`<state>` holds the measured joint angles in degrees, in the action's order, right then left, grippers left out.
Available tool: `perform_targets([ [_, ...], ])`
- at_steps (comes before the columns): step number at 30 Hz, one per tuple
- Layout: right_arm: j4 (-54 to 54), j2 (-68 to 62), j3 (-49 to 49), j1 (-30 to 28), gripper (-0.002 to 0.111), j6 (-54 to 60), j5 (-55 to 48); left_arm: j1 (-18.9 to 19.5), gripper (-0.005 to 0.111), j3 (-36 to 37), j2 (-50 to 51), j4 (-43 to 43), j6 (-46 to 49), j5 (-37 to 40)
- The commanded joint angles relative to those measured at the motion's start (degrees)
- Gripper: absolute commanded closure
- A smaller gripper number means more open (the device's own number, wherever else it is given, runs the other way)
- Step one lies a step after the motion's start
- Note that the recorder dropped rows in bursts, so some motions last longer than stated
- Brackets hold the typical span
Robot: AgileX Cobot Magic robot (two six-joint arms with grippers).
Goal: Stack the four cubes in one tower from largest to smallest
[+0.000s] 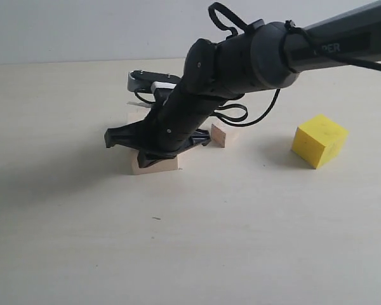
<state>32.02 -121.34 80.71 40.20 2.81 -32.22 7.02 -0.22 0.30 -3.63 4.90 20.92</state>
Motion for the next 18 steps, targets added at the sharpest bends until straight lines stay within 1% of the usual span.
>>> perform_targets([
  [1, -0.79, 2.59, 0.32, -0.19, 0.108, 0.18, -1.76, -0.36, 0.107, 0.22, -0.30, 0.02, -0.43, -0.54],
  [6, -1.65, 9.14, 0.32, -0.19, 0.108, 2.16, -1.64, -0.36, 0.107, 0.22, -0.30, 0.02, -0.43, -0.54],
  [12, -8.05, 14.02, 0.32, -0.71, 0.108, 2.16, 4.10, -0.36, 0.107, 0.22, -0.30, 0.02, -0.43, -0.54],
  [18, -8.75, 13.70, 0.21, -2.38, 0.108, 3.05, 1.12, -0.36, 0.107, 0.22, -0.30, 0.02, -0.43, -0.54],
])
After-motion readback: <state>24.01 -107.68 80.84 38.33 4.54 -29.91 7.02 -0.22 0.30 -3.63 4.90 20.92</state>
